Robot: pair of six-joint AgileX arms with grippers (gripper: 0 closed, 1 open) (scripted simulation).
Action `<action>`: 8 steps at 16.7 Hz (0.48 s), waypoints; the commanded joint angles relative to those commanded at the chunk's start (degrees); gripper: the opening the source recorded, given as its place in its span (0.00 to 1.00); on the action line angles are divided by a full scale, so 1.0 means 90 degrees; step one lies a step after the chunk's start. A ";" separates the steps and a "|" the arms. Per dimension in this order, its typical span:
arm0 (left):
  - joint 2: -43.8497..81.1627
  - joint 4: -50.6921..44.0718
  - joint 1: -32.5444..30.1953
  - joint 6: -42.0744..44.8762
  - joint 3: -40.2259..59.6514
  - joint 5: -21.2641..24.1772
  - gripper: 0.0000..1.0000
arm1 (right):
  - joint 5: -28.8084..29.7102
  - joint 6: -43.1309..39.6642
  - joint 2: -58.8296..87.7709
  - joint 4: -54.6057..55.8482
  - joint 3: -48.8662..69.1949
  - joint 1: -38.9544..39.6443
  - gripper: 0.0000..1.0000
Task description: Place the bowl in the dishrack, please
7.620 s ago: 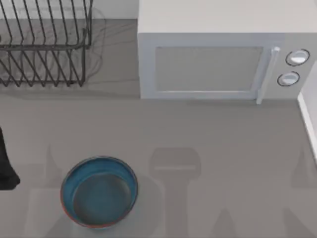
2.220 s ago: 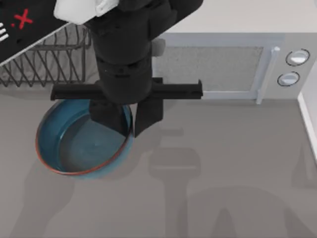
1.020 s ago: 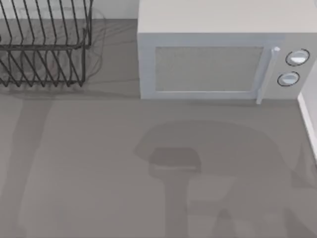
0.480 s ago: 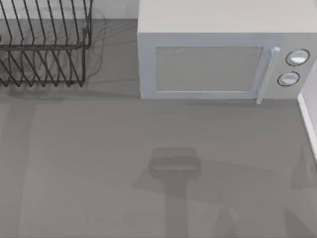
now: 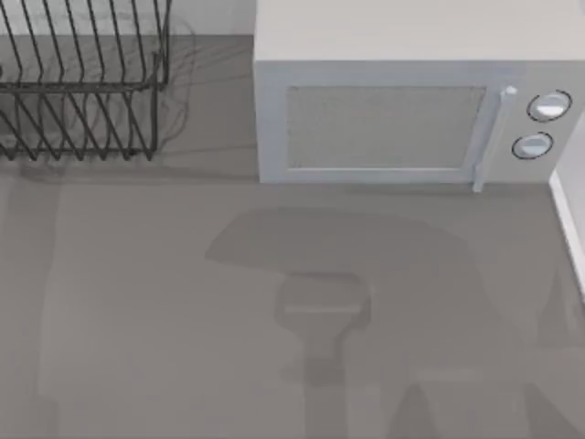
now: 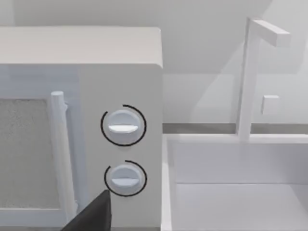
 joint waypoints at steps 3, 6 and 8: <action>0.1222 0.1451 -0.0128 0.0019 -0.0207 -0.0123 0.00 | 0.0000 0.0000 0.0000 0.0000 0.0000 0.0000 1.00; 0.2416 0.3070 -0.0294 0.0042 -0.0511 -0.0251 0.00 | 0.0000 0.0000 0.0000 0.0000 0.0000 0.0000 1.00; 0.3097 0.4020 -0.0405 0.0045 -0.0729 -0.0334 0.00 | 0.0000 0.0000 0.0000 0.0000 0.0000 0.0000 1.00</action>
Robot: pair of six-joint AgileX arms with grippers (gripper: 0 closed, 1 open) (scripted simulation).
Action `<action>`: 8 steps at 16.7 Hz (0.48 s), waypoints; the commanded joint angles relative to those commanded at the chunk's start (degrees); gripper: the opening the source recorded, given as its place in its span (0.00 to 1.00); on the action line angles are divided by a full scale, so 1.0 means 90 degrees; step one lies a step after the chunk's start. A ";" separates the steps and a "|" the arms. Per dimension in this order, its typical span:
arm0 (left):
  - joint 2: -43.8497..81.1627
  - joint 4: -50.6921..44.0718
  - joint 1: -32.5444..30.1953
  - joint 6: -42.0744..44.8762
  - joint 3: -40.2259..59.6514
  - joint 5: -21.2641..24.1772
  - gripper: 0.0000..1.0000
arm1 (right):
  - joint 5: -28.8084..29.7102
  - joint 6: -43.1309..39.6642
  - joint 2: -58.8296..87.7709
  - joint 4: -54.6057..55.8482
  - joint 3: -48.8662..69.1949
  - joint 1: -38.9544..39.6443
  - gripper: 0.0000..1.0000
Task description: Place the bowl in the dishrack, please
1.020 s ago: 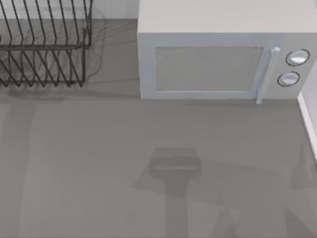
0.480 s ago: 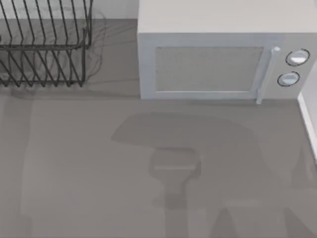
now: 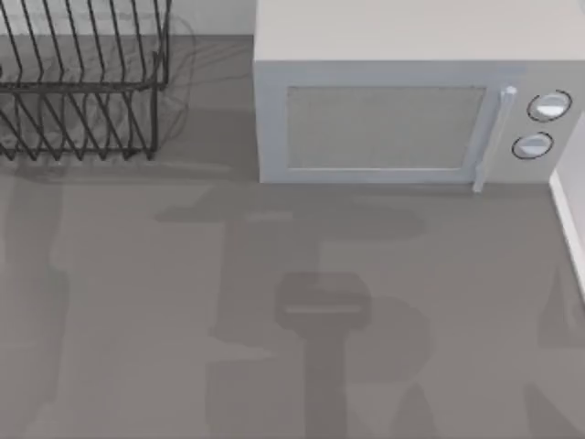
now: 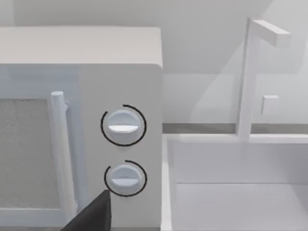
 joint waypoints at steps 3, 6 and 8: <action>0.0744 0.0949 -0.0134 -0.0014 -0.0279 -0.0103 0.00 | 0.0000 0.0000 0.0000 0.0000 0.0000 0.0000 1.00; 0.1019 0.1284 -0.0191 -0.0026 -0.0399 -0.0147 0.00 | 0.0000 0.0000 0.0000 0.0000 0.0000 0.0000 1.00; 0.1019 0.1284 -0.0191 -0.0026 -0.0399 -0.0147 0.00 | 0.0000 0.0000 0.0000 0.0000 0.0000 0.0000 1.00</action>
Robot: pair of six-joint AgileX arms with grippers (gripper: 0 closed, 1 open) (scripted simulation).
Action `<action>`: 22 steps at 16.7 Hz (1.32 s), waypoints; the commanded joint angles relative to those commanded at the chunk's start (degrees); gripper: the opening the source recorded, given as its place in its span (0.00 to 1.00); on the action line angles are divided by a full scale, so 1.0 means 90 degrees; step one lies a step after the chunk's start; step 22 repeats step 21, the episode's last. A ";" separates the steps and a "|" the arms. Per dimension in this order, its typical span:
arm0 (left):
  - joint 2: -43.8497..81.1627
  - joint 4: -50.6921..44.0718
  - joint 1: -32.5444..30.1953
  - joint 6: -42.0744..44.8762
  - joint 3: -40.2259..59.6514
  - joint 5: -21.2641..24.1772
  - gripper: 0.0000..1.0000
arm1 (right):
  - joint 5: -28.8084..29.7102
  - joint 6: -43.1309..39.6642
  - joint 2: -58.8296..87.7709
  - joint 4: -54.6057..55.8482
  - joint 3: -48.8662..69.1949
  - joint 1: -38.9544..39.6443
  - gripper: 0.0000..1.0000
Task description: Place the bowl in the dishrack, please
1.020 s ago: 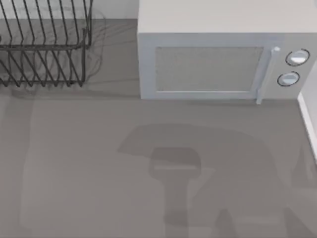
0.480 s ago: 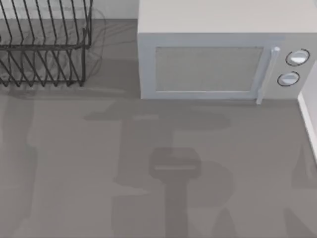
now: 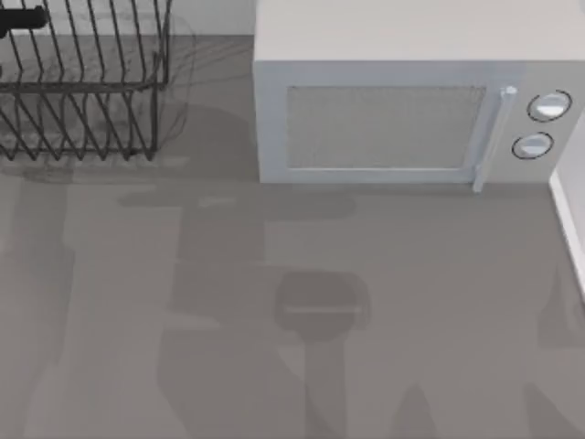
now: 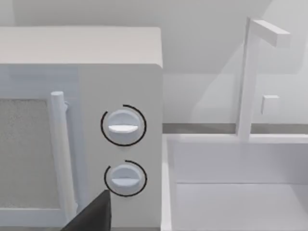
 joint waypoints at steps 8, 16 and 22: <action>0.0000 0.0000 0.0000 0.0000 0.0000 0.0000 0.45 | 0.0000 0.0000 0.0000 0.0000 0.0000 0.0000 1.00; 0.0000 0.0000 0.0000 0.0000 0.0000 0.0000 1.00 | 0.0000 0.0000 0.0000 0.0000 0.0000 0.0000 1.00; 0.0000 0.0000 0.0000 0.0000 0.0000 0.0000 1.00 | 0.0000 0.0000 0.0000 0.0000 0.0000 0.0000 1.00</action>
